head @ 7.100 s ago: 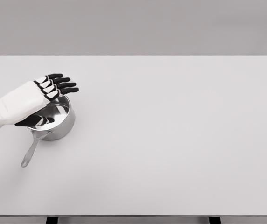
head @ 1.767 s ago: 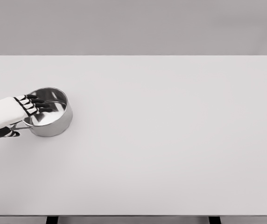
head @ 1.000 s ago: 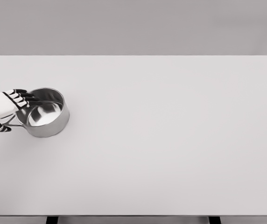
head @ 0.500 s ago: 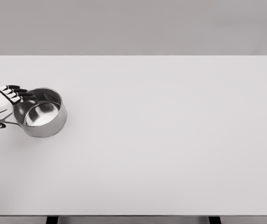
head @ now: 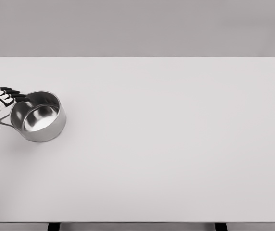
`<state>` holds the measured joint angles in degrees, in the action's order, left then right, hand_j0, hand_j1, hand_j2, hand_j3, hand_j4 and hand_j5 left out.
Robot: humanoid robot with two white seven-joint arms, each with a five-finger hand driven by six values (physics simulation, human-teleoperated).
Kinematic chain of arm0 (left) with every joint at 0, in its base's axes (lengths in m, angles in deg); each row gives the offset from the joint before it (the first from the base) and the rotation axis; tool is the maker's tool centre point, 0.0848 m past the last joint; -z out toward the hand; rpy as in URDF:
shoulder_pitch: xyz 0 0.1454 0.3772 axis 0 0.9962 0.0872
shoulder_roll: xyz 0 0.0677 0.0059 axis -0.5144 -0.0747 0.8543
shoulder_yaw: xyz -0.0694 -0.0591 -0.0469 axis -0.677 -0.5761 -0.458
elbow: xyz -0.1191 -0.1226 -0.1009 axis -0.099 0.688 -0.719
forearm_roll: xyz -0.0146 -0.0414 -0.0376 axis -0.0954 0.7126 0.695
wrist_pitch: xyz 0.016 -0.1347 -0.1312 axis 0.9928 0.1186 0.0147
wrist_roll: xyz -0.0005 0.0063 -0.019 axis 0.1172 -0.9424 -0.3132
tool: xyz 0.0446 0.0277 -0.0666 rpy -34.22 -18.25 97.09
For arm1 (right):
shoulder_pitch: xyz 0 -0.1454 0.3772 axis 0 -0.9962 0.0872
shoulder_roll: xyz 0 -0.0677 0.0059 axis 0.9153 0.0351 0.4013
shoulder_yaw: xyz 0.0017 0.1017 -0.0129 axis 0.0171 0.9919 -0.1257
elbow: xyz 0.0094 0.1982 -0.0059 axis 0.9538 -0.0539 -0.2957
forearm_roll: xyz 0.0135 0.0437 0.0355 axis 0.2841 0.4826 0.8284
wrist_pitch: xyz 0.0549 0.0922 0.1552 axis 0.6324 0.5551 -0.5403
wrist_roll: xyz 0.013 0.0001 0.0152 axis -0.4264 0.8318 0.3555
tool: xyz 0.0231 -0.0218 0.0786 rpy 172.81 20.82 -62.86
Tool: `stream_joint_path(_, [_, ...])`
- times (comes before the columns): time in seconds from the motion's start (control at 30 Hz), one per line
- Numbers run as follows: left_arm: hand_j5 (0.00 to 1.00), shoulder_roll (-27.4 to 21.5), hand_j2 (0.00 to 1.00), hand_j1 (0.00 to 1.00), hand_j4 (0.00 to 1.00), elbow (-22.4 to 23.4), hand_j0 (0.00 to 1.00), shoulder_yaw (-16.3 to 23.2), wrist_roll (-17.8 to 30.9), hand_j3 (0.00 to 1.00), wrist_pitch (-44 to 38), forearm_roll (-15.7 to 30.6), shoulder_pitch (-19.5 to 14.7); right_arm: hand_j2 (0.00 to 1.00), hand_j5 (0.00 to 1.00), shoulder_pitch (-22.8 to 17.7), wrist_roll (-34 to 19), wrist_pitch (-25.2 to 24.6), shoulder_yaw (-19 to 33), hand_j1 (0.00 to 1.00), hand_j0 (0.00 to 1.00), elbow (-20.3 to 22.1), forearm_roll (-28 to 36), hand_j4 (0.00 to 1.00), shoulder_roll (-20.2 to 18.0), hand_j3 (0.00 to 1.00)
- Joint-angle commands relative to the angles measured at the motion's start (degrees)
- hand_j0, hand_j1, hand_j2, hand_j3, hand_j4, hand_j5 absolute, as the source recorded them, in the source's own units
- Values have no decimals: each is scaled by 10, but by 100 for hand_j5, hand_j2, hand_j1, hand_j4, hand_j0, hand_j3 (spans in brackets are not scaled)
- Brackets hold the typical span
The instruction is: Rotate pot handle
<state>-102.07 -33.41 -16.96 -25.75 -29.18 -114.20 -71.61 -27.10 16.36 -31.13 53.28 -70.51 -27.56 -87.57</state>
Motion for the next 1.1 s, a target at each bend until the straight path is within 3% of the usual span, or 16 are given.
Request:
stream_joint_path(0.0, [100,0,100,100,100,5,100,-1,0,100,0,4,0,100,100,0,0,0,0,100,100,0,0,100,0,100])
stream_joint_path(1.07, [100,21,100,100,100,55,100,-28,0,100,0,2,-9,100,100,0,0,0,0,100,100,0,0,100,0,100])
